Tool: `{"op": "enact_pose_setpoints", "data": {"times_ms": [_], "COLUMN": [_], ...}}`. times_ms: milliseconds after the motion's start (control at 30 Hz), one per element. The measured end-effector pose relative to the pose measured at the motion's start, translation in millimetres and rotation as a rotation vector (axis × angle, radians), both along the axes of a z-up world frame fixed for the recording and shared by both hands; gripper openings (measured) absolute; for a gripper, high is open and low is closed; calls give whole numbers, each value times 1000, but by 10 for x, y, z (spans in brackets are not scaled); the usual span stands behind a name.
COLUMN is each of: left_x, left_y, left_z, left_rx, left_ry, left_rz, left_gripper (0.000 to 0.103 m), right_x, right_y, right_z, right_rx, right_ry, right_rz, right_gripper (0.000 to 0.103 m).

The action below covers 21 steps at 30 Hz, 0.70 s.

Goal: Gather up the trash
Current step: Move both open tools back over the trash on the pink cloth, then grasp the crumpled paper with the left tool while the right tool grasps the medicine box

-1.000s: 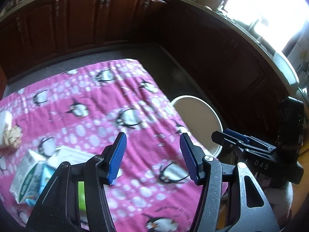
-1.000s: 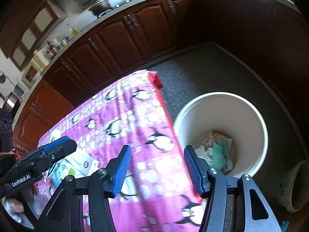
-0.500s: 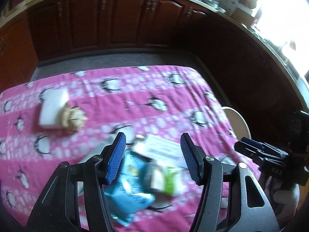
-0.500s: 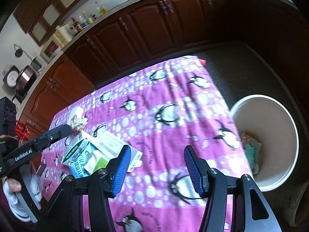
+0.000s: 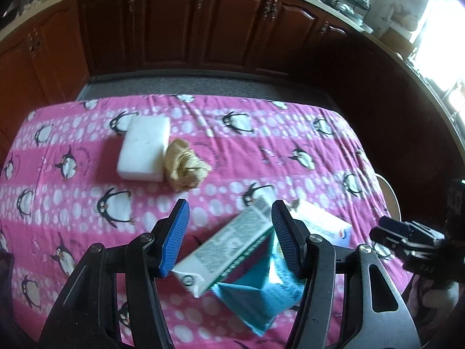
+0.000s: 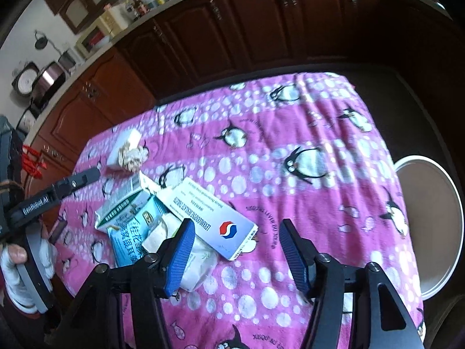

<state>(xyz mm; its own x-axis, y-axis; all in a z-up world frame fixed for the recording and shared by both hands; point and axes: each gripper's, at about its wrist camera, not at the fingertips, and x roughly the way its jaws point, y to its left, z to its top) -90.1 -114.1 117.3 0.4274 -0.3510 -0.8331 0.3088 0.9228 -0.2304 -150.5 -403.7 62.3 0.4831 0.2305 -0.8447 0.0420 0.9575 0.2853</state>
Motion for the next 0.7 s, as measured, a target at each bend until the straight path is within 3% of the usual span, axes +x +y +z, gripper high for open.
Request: {"op": "enact_pose_setpoints", "data": {"times_ms": [533,700], "left_x": [264,313], "left_y": [429,383], "left_z": [-254,-315], "left_rx": [15,16], "left_ry": [67,85], "left_rz": [98,99], "left_gripper": [58,58], "right_x": [284,382], "right_y": [318,433], "right_z": [-486,-518], "right_rx": [-150,-185], "right_ry": [126,101], "right_rz": [249,277], "right_gripper": [59,59]}}
